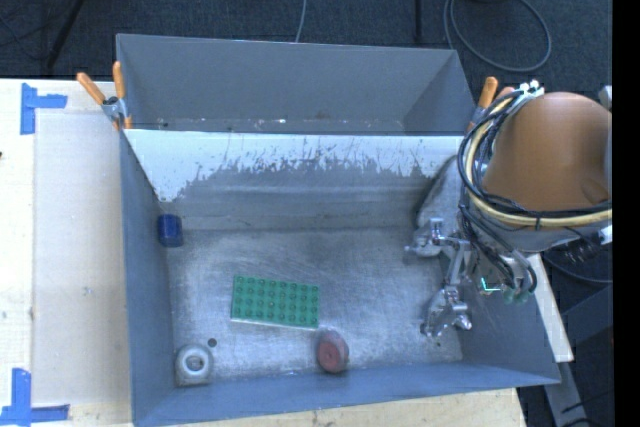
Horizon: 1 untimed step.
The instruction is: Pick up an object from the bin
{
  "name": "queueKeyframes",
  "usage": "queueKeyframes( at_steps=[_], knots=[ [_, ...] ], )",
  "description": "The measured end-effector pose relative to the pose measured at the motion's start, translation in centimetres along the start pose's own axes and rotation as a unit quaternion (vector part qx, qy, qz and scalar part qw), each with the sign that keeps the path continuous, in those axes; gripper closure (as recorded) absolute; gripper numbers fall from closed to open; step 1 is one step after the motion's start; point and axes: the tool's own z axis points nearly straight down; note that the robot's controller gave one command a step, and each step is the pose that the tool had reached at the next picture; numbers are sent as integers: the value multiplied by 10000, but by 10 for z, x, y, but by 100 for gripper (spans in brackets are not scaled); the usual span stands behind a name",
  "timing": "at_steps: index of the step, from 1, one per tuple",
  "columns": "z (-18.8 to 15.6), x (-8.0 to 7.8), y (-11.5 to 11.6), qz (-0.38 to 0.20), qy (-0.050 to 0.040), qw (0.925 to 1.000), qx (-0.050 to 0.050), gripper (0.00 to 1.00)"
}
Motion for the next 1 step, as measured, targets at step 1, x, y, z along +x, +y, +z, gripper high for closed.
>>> queueKeyframes(
  at_steps=[1],
  knots=[
    [93, -30, 74, 260, -9, 9997, -11, 0]
  ],
)
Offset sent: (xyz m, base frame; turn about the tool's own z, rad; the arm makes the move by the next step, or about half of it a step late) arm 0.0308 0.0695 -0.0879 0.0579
